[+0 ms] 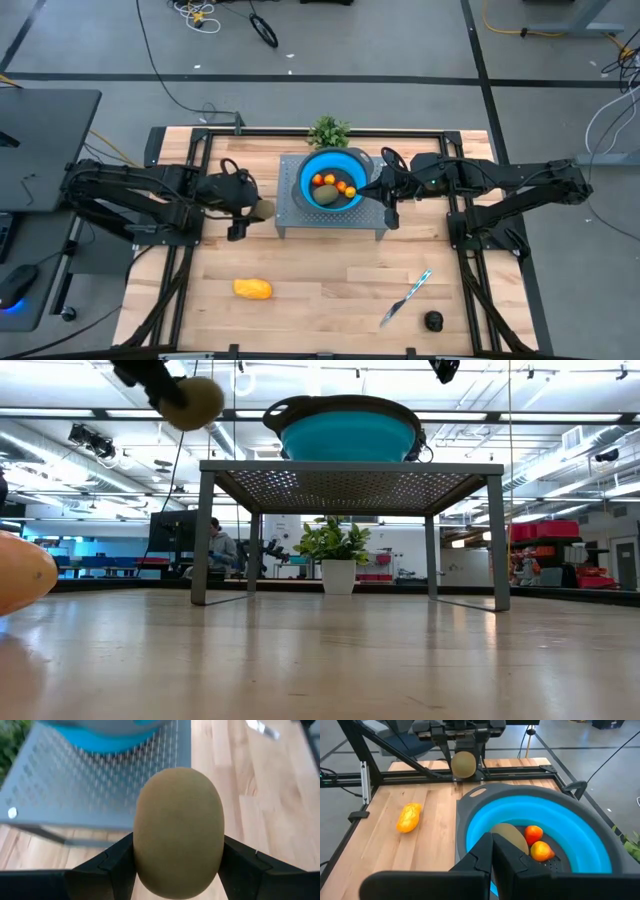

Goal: Pick & Place Fruit
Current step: Put the green kiwi into the strainer bowl on the shelf

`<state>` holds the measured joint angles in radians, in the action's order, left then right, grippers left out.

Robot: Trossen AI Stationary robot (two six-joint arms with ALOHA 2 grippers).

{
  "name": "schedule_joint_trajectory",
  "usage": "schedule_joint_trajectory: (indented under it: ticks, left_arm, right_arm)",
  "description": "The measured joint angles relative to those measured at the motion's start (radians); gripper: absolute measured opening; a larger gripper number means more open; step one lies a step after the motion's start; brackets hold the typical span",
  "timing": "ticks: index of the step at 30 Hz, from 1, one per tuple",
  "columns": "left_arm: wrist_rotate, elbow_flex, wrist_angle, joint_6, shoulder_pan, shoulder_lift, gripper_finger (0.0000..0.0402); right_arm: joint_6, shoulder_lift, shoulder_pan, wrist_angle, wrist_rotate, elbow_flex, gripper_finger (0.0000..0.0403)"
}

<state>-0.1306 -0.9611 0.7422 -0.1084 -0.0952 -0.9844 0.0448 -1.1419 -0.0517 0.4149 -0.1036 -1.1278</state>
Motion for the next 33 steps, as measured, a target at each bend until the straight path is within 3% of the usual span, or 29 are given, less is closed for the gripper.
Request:
schedule_joint_trajectory:
  ticks: [10, 24, 33]
  left_arm:
    - [-0.014, 0.0, -0.165, -0.023, 0.046, -0.001, 0.0235]
    - [0.019, 0.001, -0.18, 0.011, 0.099, -0.001, 0.0235]
    - [-0.003, 0.002, -0.411, 0.015, 0.12, -0.001, 0.0235]
  right_arm:
    - [0.0, 0.0, 0.0, 0.0, 0.0, 0.0, 0.0013]
    - [0.0, 0.0, 0.0, 0.0, 0.0, 0.0, 0.0013]
    - [0.0, 0.0, 0.0, 0.0, 0.0, 0.0, 0.0013]
